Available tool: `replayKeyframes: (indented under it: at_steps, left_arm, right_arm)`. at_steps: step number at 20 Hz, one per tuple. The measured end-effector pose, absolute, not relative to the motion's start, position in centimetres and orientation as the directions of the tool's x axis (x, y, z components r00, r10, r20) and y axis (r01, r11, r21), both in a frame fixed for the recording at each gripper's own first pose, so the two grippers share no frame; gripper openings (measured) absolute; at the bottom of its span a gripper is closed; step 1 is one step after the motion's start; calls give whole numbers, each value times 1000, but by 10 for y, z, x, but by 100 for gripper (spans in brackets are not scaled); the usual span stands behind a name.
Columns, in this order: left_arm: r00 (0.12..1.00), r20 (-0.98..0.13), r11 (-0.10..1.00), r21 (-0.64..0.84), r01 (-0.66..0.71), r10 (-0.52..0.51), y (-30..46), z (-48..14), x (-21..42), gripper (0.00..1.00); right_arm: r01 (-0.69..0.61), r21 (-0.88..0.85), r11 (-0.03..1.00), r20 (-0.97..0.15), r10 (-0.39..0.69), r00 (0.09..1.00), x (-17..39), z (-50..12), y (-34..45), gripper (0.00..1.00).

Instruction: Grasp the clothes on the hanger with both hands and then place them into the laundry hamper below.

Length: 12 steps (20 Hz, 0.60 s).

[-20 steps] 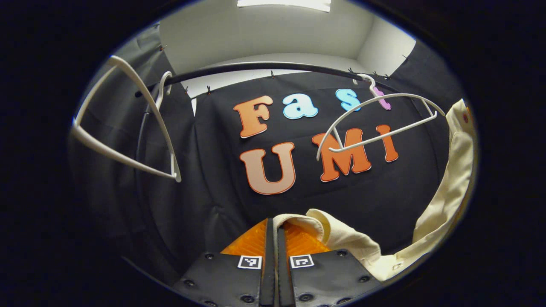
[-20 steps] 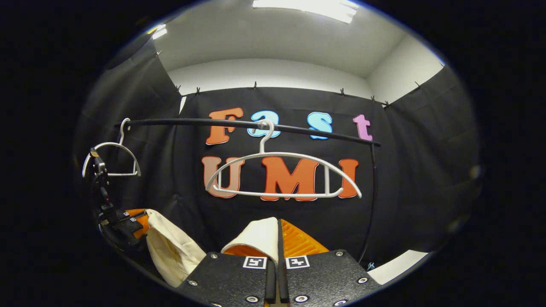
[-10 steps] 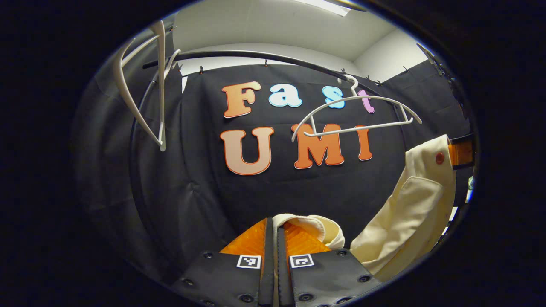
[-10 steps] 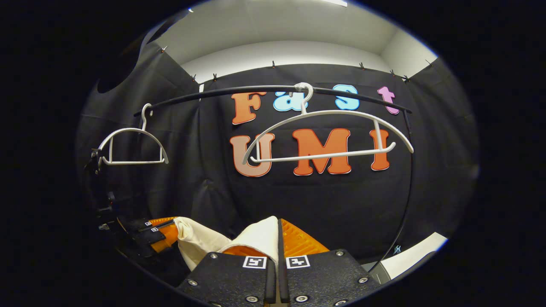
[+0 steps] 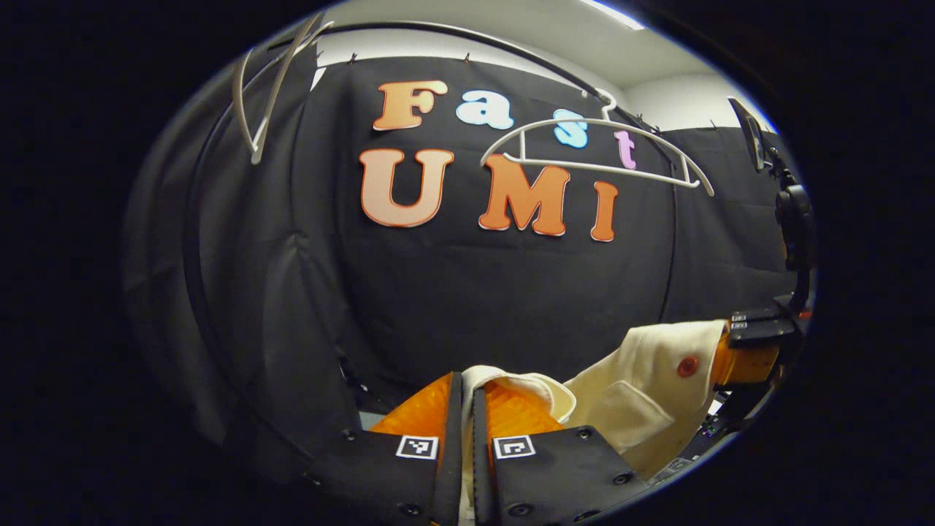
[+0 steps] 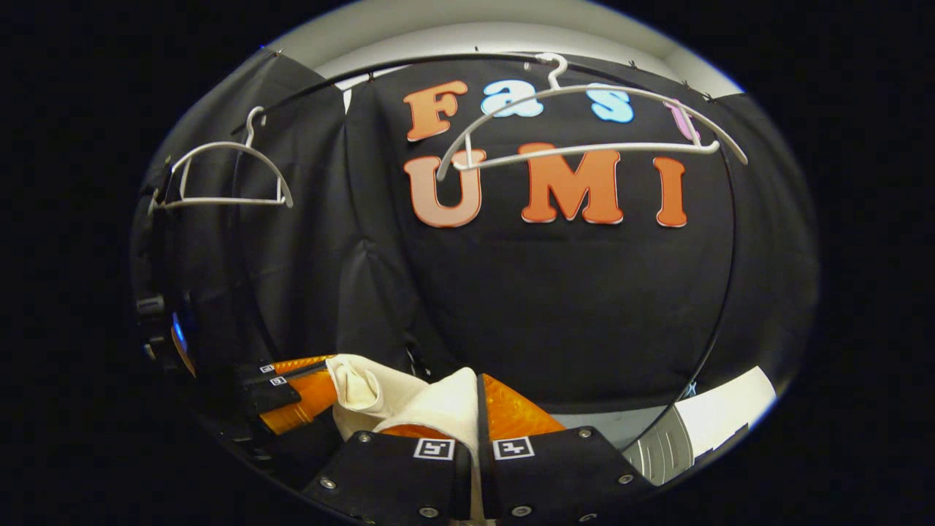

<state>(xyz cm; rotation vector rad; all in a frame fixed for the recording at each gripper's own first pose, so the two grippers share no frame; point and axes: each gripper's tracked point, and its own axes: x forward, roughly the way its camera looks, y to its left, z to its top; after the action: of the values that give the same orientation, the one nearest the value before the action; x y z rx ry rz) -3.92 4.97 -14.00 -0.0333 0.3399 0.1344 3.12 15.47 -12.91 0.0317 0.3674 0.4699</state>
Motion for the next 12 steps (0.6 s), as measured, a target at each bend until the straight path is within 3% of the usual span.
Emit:
replayKeyframes:
  at_steps: [6, 12]
  left_arm:
    - [814, -577, 981, -113, -155, 62, 35, -213, -60, 14]
    - [692, -720, 981, -88, -172, 57, 35, -264, -81, 16]
  right_arm:
    - [-342, 180, 922, -564, 382, 733, 24, -215, 156, 6]
    - [-321, 176, 930, -689, 350, 635, -2, -274, 134, 11]
